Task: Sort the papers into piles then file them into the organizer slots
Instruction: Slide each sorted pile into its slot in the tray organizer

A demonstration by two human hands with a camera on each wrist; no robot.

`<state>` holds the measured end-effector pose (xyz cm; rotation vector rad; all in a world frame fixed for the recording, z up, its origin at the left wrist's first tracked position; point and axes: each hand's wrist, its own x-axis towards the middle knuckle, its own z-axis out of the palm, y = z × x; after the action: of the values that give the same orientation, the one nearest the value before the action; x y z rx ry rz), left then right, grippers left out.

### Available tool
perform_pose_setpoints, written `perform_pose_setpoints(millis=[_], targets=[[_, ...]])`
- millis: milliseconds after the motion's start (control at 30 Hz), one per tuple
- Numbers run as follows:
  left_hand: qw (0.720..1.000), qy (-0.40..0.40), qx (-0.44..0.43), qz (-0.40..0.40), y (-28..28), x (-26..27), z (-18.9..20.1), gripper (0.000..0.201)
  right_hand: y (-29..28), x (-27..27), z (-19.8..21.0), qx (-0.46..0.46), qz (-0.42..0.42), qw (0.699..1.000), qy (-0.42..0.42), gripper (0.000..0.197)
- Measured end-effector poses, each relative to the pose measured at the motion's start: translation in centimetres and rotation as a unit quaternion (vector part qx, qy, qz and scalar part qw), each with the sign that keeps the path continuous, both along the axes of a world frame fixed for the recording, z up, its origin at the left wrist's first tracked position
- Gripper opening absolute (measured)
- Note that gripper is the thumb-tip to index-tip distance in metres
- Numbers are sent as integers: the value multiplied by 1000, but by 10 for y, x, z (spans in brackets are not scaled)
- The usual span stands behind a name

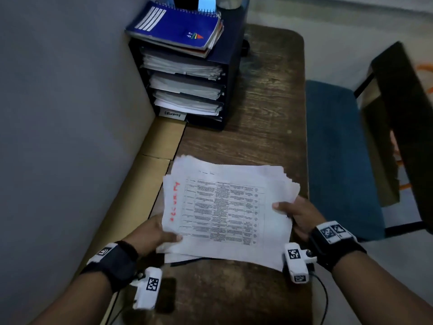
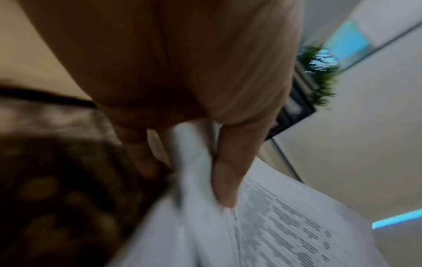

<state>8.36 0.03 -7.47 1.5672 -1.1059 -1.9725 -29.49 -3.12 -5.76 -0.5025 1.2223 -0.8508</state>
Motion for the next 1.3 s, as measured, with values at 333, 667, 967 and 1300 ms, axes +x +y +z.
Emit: perform_pose_setpoints(millis=[333, 667, 967, 1300], targets=[[935, 3, -280, 216, -49, -24, 74, 54, -31, 13, 99, -252, -92, 963, -8, 45], [929, -21, -260, 263, -75, -43, 64, 27, -29, 28, 64, -174, -81, 973, 129, 30], [928, -112, -299, 193, -27, -41, 46, 43, -5, 22, 48, -201, -41, 964, 166, 38], [915, -59, -279, 287, -41, -23, 43, 38, -14, 20, 61, -235, -43, 962, 135, 42]])
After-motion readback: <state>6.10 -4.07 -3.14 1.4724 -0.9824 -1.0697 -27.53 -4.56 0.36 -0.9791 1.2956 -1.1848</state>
